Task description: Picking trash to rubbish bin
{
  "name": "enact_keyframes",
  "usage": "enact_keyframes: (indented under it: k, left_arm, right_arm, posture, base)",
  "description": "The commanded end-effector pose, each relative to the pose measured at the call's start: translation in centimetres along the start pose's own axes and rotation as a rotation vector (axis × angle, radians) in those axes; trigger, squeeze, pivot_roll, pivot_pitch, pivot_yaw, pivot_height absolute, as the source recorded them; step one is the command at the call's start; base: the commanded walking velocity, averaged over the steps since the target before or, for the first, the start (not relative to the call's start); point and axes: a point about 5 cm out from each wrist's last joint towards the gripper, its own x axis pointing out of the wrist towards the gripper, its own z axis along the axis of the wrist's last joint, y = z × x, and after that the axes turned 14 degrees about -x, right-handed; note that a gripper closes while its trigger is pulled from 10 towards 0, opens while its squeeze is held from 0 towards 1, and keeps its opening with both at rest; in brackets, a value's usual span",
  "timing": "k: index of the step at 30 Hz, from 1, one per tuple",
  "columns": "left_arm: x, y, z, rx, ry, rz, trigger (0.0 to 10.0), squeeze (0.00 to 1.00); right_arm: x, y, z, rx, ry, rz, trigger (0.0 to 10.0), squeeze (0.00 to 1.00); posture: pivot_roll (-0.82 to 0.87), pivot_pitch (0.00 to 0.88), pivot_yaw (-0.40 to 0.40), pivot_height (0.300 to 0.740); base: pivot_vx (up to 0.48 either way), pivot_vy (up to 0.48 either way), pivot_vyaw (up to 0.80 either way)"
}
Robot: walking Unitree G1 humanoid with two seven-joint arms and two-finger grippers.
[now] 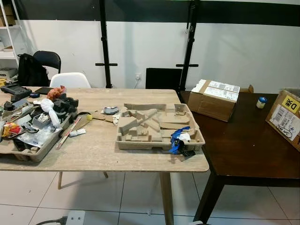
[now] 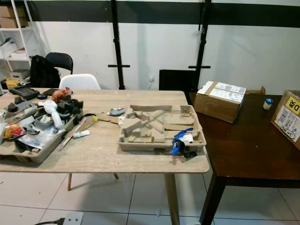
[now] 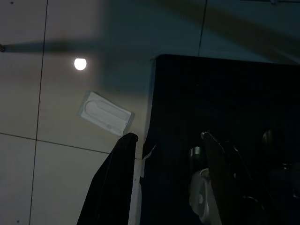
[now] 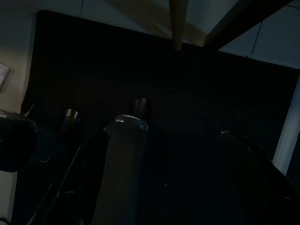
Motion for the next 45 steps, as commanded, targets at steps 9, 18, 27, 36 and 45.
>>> enact_keyframes:
  k: [9,18,27,36,45]
  left_arm:
    - [0.0,-0.4,-0.1,-0.024,0.012,-0.019,10.0,0.00]
    - [0.0,-0.4,-0.2,-0.029,0.015,-0.025,10.0,0.00]
    - [0.0,-0.3,-0.1,-0.037,0.014,-0.024,10.0,0.00]
    - [0.0,-0.3,0.3,-0.036,0.002,-0.030,10.0,0.00]
    - [0.0,-0.4,0.5,-0.038,-0.017,-0.041,10.0,0.00]
  right_arm:
    - [0.0,-0.2,0.3,-0.014,-0.001,0.002,10.0,0.00]
    - [0.0,-0.1,-0.1,-0.017,0.011,0.004,10.0,0.00]
    - [0.0,-0.1,-0.2,-0.013,0.015,0.000,10.0,0.00]
    - [0.0,0.0,-0.3,-0.011,0.017,0.000,10.0,0.00]
    - [0.0,0.0,-0.5,-0.018,0.025,-0.001,10.0,0.00]
  posture:
    - [0.08,0.000,-0.009,0.740]
    - [0.08,0.000,-0.009,0.740]
    - [0.08,0.000,-0.008,0.740]
    - [0.09,0.000,-0.009,0.740]
    - [0.09,0.000,-0.015,0.740]
  base:
    - [0.000,0.000,0.00]
    - [0.000,0.000,0.00]
    - [0.000,0.000,0.00]
    - [0.080,0.000,0.00]
    - [0.188,0.000,0.00]
